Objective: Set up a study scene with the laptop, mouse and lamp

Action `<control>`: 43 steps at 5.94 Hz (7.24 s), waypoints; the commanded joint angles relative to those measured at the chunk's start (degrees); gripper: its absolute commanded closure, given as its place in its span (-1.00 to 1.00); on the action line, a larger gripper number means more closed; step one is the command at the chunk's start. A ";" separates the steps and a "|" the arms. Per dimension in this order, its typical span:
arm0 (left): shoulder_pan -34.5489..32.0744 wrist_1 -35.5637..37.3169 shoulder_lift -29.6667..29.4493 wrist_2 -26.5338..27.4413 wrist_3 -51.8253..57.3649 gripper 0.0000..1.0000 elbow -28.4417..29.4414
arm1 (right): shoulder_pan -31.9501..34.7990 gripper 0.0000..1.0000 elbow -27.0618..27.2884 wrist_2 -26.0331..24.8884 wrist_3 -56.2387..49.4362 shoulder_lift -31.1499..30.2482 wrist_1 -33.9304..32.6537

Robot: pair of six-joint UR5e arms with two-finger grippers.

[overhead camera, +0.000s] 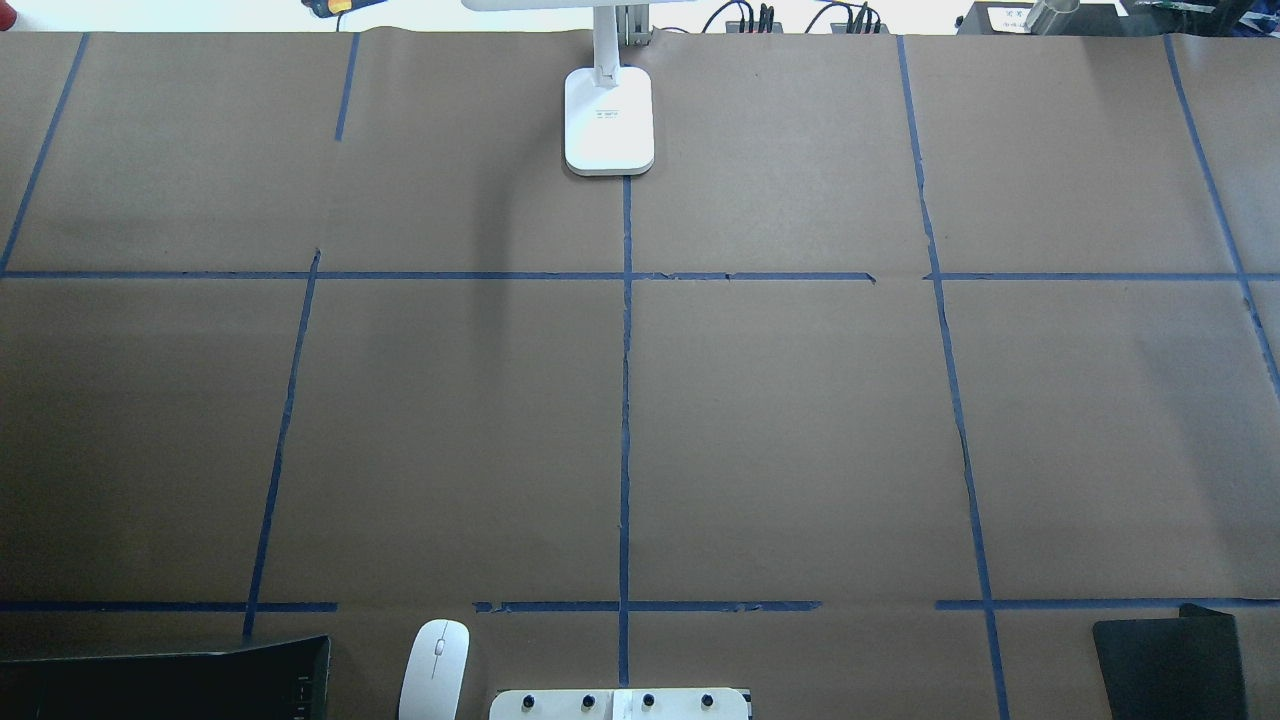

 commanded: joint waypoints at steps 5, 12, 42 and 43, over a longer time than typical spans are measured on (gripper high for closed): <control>0.19 0.00 1.69 -0.09 0.26 -1.00 -2.09 | -1.59 -1.00 0.63 0.18 2.09 0.79 4.04; 8.14 -28.79 -5.94 -2.37 -0.61 -1.00 -2.71 | -2.20 -1.00 0.63 1.23 3.52 0.79 4.22; 25.76 -2.16 -27.30 1.23 41.31 1.00 -11.55 | -2.29 -1.00 0.10 0.88 3.34 0.88 4.22; 25.59 -1.94 -33.05 1.32 41.13 1.00 -6.72 | -2.29 -1.00 0.19 0.97 3.34 0.88 4.22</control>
